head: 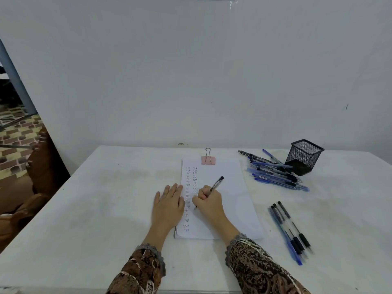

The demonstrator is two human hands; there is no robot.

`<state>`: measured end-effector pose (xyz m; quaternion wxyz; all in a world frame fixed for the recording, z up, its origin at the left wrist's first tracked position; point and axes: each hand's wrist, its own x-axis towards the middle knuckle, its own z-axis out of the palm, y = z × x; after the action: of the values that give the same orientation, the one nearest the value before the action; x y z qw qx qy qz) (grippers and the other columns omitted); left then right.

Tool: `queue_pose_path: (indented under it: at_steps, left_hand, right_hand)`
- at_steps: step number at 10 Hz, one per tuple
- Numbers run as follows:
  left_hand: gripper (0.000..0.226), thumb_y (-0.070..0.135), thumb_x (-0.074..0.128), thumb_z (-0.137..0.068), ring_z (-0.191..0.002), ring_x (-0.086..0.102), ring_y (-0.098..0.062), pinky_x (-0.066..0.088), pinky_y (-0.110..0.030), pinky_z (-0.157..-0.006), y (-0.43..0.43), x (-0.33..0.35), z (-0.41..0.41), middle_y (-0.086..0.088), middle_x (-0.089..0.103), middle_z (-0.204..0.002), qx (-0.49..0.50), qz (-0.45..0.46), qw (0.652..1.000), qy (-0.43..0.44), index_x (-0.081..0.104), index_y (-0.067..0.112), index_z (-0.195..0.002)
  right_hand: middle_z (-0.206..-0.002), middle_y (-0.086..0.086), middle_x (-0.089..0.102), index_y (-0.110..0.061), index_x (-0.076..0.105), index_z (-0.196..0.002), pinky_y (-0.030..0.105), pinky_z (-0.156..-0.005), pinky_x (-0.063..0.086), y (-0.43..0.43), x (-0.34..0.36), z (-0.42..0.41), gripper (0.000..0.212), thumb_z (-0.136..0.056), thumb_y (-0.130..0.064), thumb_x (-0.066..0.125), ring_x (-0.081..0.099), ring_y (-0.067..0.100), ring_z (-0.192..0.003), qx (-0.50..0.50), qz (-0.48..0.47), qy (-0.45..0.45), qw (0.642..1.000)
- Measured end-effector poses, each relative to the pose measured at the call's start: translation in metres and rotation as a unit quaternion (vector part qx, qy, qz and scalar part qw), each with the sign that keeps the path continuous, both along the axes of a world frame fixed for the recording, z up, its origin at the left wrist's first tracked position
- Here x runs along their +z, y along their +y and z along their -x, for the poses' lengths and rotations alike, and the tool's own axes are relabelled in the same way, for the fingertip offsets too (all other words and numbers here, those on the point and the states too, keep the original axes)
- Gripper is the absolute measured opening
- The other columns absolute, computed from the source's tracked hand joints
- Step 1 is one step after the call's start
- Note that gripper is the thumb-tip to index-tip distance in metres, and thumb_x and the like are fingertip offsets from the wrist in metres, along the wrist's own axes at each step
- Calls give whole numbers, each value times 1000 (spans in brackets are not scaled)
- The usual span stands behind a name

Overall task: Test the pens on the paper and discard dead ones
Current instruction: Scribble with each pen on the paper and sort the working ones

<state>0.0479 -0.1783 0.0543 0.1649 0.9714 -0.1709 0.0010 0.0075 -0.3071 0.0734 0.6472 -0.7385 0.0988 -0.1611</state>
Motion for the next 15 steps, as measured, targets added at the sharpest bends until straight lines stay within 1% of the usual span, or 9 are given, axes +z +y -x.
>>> queue_pose_path:
  at_steps: [1, 3, 4, 9, 11, 12, 13, 14, 15]
  left_hand:
    - [49, 31, 18, -100, -144, 2, -12, 1, -37, -117, 1, 0, 0, 8, 8, -156, -1, 2, 1000, -3, 11, 25, -148]
    - [48, 31, 18, -100, -144, 2, -12, 1, -37, -117, 0, -1, 0, 9, 9, -156, -1, 4, 1000, -5, 12, 26, -148]
    - [48, 31, 18, -100, -144, 2, -12, 1, -37, -117, 1, 0, 0, 9, 8, -156, 1, 4, 1000, -5, 11, 26, -148]
    - [48, 31, 18, -100, -144, 3, -12, 1, -38, -117, 1, -1, 0, 8, 10, -156, -1, 8, 1000, -7, 12, 26, -148]
    - [48, 30, 18, -100, -144, 3, -12, 1, -37, -117, 0, -1, 0, 8, 10, -156, 1, 10, 1000, -4, 13, 26, -148]
    - [48, 31, 18, -100, -144, 2, -12, 0, -37, -117, 1, -1, 0, 9, 9, -156, 1, 7, 1000, -1, 12, 26, -148]
    - [49, 31, 17, -100, -144, 2, -11, 0, -37, -117, 0, -1, -1, 9, 8, -156, 2, 6, 1000, 1, 11, 26, -148]
    - [48, 31, 17, -100, -144, 2, -11, 0, -37, -117, 0, -1, -1, 9, 8, -156, 0, 8, 1000, 4, 11, 26, -148]
    - [48, 31, 18, -100, -144, 3, -12, 1, -37, -117, 1, -1, 0, 8, 9, -156, 0, 12, 1000, 0, 13, 26, -148]
  right_hand:
    - [-56, -7, 27, -18, 23, -50, 11, -50, 26, 1, 1, 2, 48, -69, 14, 52, 25, 4, -48, -20, 13, -5, 1000]
    - [-55, -5, 24, -19, 20, -50, 12, -49, 25, -1, 5, 4, 49, -69, 13, 52, 22, 5, -49, 6, 28, 4, 1000]
    - [-56, -5, 25, -18, 22, -52, 11, -49, 25, -2, 4, 4, 47, -70, 14, 52, 23, 4, -46, -22, 15, -1, 1000]
    - [-55, -4, 25, -17, 22, -51, 12, -49, 24, -2, 4, 5, 47, -70, 12, 54, 23, 5, -49, -16, 55, -10, 998]
    - [-49, -13, 23, -18, 21, -50, 9, -53, 29, -3, 3, 4, 49, -71, 13, 53, 24, 6, -48, -44, 51, -15, 998]
    - [-49, -12, 24, -19, 21, -49, 10, -51, 28, -3, 3, 3, 50, -70, 13, 53, 25, 5, -47, -41, 53, -10, 998]
    - [-55, -6, 24, -17, 21, -51, 11, -50, 26, -4, 2, 5, 49, -70, 14, 53, 25, 5, -46, -44, 46, -17, 998]
    - [-53, -6, 22, -18, 21, -52, 11, -53, 28, -2, 3, 7, 49, -71, 16, 51, 25, 5, -46, -37, 41, -21, 998]
    - [-52, -4, 22, -19, 23, -52, 13, -45, 24, -9, 5, 7, 49, -76, 15, 51, 21, 4, -43, -48, -104, -16, 993]
